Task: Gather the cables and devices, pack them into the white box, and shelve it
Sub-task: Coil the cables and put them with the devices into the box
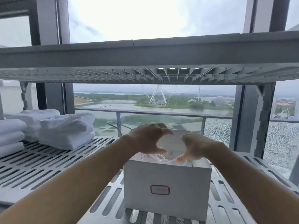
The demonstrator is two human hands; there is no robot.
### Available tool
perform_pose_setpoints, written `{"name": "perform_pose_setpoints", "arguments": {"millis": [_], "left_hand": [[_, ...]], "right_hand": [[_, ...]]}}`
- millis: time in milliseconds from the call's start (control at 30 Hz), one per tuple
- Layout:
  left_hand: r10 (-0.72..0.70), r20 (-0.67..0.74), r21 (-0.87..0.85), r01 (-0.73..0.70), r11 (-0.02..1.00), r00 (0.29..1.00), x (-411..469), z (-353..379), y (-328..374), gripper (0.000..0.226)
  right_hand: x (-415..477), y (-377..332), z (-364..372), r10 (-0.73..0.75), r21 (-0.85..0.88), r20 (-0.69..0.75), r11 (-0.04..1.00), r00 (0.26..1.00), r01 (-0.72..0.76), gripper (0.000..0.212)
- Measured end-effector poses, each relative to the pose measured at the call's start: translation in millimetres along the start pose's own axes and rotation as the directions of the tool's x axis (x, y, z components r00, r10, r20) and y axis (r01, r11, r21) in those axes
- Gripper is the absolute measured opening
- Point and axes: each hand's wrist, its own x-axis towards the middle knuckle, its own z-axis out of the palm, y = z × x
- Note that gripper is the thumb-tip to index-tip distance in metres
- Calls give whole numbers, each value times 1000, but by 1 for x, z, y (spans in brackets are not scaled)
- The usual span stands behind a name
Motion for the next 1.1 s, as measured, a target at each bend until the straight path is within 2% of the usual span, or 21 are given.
{"name": "perform_pose_setpoints", "arguments": {"millis": [67,167,233,333,400,533,667,767,900,1000,1100], "left_hand": [[-21,-44,20,22,1000,999,-4,-5,-3,61],[-59,36,-6,59,998,998,-11,-3,-11,59],[-55,65,-61,58,996,996,-17,3,-15,58],[-60,4,-105,60,993,998,-26,12,-22,56],[-57,-36,-118,53,992,998,-33,13,-26,53],[-46,-80,-93,39,995,996,-47,7,-41,48],[-12,-136,6,13,1000,991,-57,1,-54,45],[-32,-69,51,35,998,997,-57,0,-60,53],[-34,80,-117,43,992,996,-44,-1,-61,70],[-83,204,-124,109,986,975,-26,4,-55,79],[-54,267,-20,61,998,962,-11,12,-50,52]], "right_hand": [[1,-4,1,-50,41,11,998,999,49,75],[1,-14,4,-135,92,27,987,991,132,90],[3,-22,4,-168,151,49,976,985,159,94],[10,-37,3,-184,241,86,957,979,159,96],[15,-49,4,-212,270,67,944,975,187,87],[20,-72,10,-298,318,58,910,953,265,52],[18,-68,17,-328,247,56,920,943,305,24],[14,-45,8,-267,174,53,951,962,254,18],[10,-16,-7,-207,17,-48,978,977,208,17],[11,-11,4,-215,-66,-17,975,976,213,15],[10,-9,17,-177,0,21,984,984,177,28]]}}
